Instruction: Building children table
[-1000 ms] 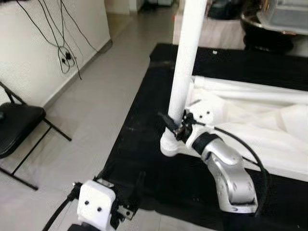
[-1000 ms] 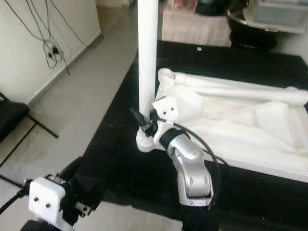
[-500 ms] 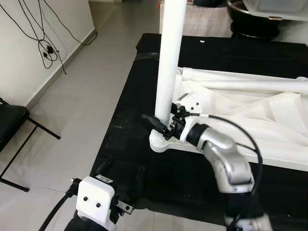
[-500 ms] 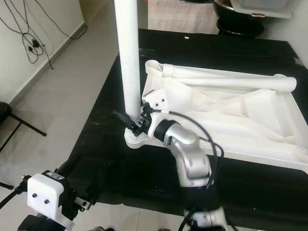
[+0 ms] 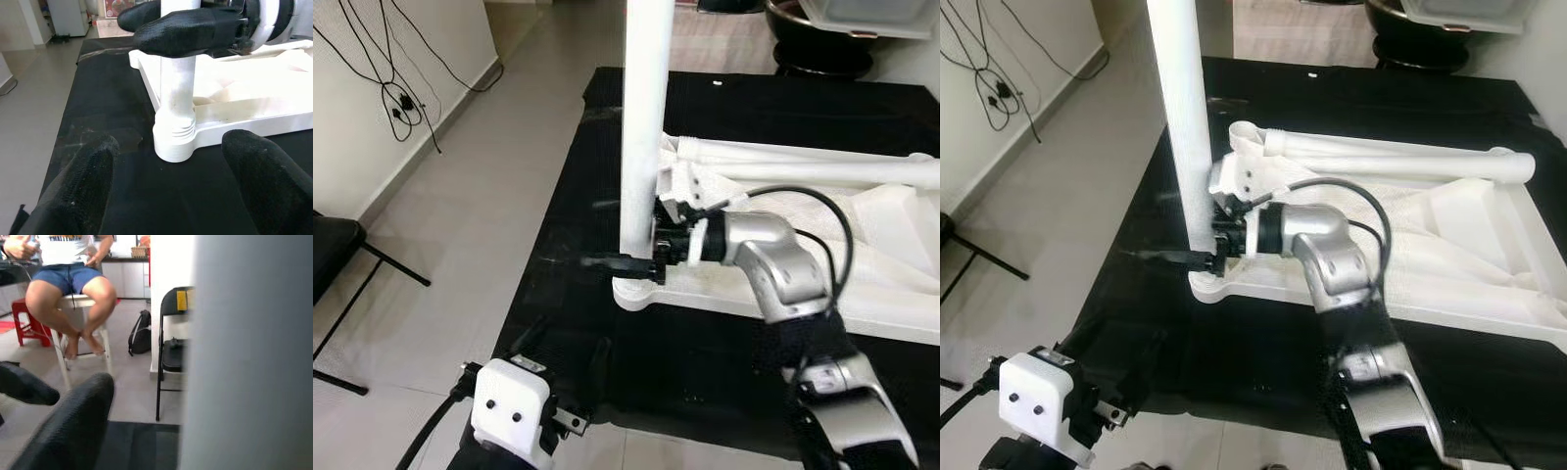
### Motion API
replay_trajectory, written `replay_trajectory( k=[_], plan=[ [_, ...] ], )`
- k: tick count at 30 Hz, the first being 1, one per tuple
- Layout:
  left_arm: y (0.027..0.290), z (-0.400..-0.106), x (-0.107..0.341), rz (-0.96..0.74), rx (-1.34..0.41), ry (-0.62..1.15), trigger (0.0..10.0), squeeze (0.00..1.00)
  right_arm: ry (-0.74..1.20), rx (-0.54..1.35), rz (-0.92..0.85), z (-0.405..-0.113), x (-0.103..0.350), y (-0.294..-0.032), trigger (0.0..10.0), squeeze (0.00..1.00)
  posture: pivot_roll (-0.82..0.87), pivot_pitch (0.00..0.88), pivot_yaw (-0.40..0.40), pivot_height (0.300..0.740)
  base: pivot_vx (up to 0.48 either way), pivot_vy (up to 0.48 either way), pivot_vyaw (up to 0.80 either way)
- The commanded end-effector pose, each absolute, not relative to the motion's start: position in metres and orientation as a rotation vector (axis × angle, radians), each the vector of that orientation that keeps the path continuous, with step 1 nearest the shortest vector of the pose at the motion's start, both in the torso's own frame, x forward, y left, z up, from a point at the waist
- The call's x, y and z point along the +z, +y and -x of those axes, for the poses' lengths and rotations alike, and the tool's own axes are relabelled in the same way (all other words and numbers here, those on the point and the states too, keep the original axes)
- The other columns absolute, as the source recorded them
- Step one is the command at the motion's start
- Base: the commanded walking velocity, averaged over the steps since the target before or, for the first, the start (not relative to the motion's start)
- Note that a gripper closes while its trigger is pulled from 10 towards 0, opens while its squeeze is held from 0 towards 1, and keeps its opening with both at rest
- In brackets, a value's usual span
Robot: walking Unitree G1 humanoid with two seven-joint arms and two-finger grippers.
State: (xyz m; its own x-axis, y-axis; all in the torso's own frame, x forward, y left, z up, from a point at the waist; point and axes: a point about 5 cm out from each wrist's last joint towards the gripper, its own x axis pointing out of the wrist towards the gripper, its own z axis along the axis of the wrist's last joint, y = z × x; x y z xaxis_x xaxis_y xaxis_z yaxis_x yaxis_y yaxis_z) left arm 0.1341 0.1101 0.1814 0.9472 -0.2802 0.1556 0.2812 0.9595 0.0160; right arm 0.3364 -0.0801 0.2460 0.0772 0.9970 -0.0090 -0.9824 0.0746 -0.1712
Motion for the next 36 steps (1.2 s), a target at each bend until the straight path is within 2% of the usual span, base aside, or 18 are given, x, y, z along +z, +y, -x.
replay_trajectory(
  k=[1, 6, 13, 15, 16, 17, 19, 20, 21, 22, 26, 35, 36],
  plan=[
    [0.109, -0.133, 0.180, 0.007, -0.278, -0.145, 10.0, 0.00, -0.155, 1.586, 0.125, -0.334, 0.251, -0.071, 0.0, 0.00, 0.08, 0.160, -0.022, 0.740, 0.000, 0.000, 0.00],
    [0.109, -0.133, 0.180, 0.008, -0.277, -0.144, 10.0, 0.00, -0.165, 1.638, 0.128, -0.336, 0.255, -0.073, 0.0, 0.00, 0.08, 0.164, -0.025, 0.740, 0.000, 0.000, 0.00],
    [0.108, -0.132, 0.180, 0.010, -0.276, -0.144, 10.0, 0.00, -0.167, 1.574, 0.138, -0.335, 0.248, -0.078, 0.0, 0.00, 0.08, 0.167, -0.028, 0.740, 0.000, 0.000, 0.00],
    [0.109, -0.133, 0.179, 0.010, -0.274, -0.145, 10.0, 0.00, -0.147, 1.434, 0.101, -0.332, 0.237, -0.081, 0.0, 0.00, 0.06, 0.175, -0.044, 0.740, 0.000, 0.000, 0.00],
    [0.110, -0.133, 0.179, 0.011, -0.274, -0.146, 10.0, 0.00, -0.115, 1.294, 0.039, -0.330, 0.226, -0.079, 0.0, 0.00, 0.05, 0.179, -0.051, 0.740, 0.000, 0.000, 0.00],
    [0.110, -0.133, 0.179, 0.011, -0.274, -0.146, 10.0, 0.00, -0.115, 1.294, 0.039, -0.330, 0.226, -0.079, 0.0, 0.00, 0.05, 0.179, -0.051, 0.740, 0.000, 0.000, 0.00],
    [0.111, -0.134, 0.179, 0.011, -0.274, -0.148, 10.0, 0.00, -0.041, 1.028, -0.042, -0.327, 0.205, -0.075, 0.0, 0.00, 0.05, 0.185, -0.049, 0.740, 0.000, 0.000, 0.00],
    [0.111, -0.134, 0.179, 0.011, -0.276, -0.150, 10.0, 0.00, -0.002, 0.828, -0.053, -0.325, 0.193, -0.077, 0.0, 0.00, 0.05, 0.185, -0.049, 0.740, 0.000, 0.000, 0.00],
    [0.111, -0.134, 0.179, 0.011, -0.276, -0.150, 10.0, 0.00, -0.002, 0.828, -0.053, -0.325, 0.193, -0.077, 0.0, 0.00, 0.05, 0.185, -0.049, 0.740, 0.000, 0.000, 0.00],
    [0.112, -0.134, 0.180, 0.009, -0.277, -0.151, 10.0, 0.00, 0.024, 0.660, 0.012, -0.315, 0.180, -0.083, 0.0, 0.00, 0.05, 0.186, -0.043, 0.740, 0.000, 0.000, 0.00],
    [0.114, -0.134, 0.179, 0.005, -0.276, -0.149, 10.0, 0.00, 0.009, 0.543, 0.132, -0.292, 0.176, -0.084, 0.0, 0.00, 0.04, 0.181, -0.030, 0.740, 0.000, 0.000, 0.00],
    [0.115, -0.136, 0.179, 0.003, -0.266, -0.152, 10.0, 0.00, -0.016, 0.566, 0.137, -0.304, 0.185, -0.081, 0.0, 0.00, 0.05, 0.181, -0.039, 0.740, 0.000, 0.000, 0.00],
    [0.115, -0.136, 0.179, 0.002, -0.266, -0.153, 10.0, 0.00, -0.041, 0.643, 0.088, -0.307, 0.193, -0.077, 10.0, 0.00, 0.05, 0.181, -0.039, 0.740, 0.000, 0.000, 0.00]
  ],
)
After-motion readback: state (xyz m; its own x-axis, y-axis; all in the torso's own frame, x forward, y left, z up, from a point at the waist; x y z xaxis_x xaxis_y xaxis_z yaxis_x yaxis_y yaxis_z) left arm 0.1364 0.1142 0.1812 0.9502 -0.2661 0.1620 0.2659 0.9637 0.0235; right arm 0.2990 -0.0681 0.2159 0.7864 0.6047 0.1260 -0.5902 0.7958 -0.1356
